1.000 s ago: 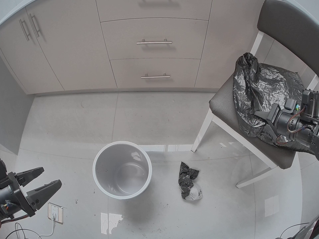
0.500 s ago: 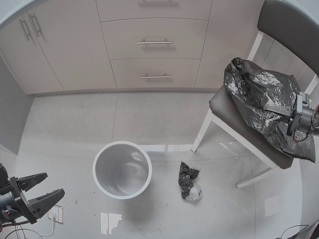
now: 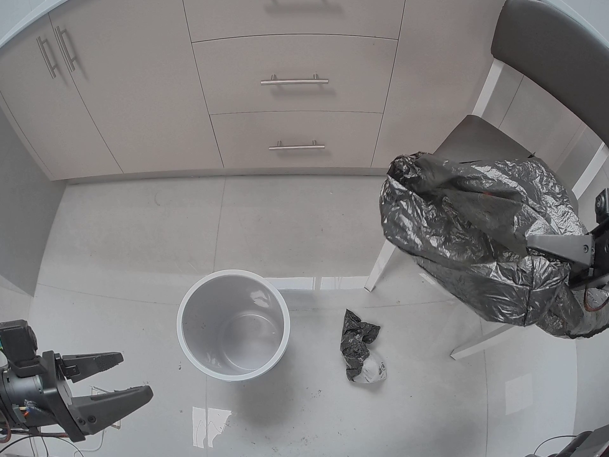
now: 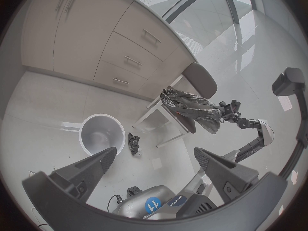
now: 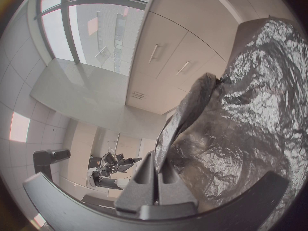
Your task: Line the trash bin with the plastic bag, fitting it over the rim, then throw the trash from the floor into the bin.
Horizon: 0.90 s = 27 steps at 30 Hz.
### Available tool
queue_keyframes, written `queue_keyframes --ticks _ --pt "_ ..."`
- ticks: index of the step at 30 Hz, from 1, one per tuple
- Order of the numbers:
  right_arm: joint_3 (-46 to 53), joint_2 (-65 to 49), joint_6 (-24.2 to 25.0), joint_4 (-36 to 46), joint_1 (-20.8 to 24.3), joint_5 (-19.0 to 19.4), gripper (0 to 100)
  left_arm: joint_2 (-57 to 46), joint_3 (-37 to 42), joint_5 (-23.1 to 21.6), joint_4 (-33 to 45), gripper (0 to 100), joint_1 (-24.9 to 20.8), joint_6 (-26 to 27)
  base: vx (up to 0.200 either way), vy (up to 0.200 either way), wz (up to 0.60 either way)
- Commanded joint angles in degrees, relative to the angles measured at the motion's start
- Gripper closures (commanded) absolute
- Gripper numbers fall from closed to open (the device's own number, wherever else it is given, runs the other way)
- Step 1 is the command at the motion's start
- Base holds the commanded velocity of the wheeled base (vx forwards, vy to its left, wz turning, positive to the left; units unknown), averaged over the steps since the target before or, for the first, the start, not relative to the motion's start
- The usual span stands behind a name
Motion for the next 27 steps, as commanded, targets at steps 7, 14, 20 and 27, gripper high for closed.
queue_keyframes --ticks 7,14,20,27 --pt "0.5 -9.1 -0.2 0.6 2.0 0.1 100 15.2 -8.9 -1.7 -0.2 0 -0.3 0.1 0.0 0.0 0.0" --pt "-2.5 -9.5 0.3 0.5 4.2 0.1 100 24.2 -16.8 -10.0 -0.2 0 -0.3 0.1 0.0 0.0 0.0" --pt "-6.1 -8.0 0.5 0.6 5.6 0.1 100 31.9 -18.8 -11.9 -3.5 0 -0.5 -0.1 0.0 0.0 0.0" --pt "-11.2 -7.0 3.2 0.7 6.5 0.1 100 41.4 -18.6 -12.3 -11.9 0 -0.6 -2.2 0.0 0.0 0.0"
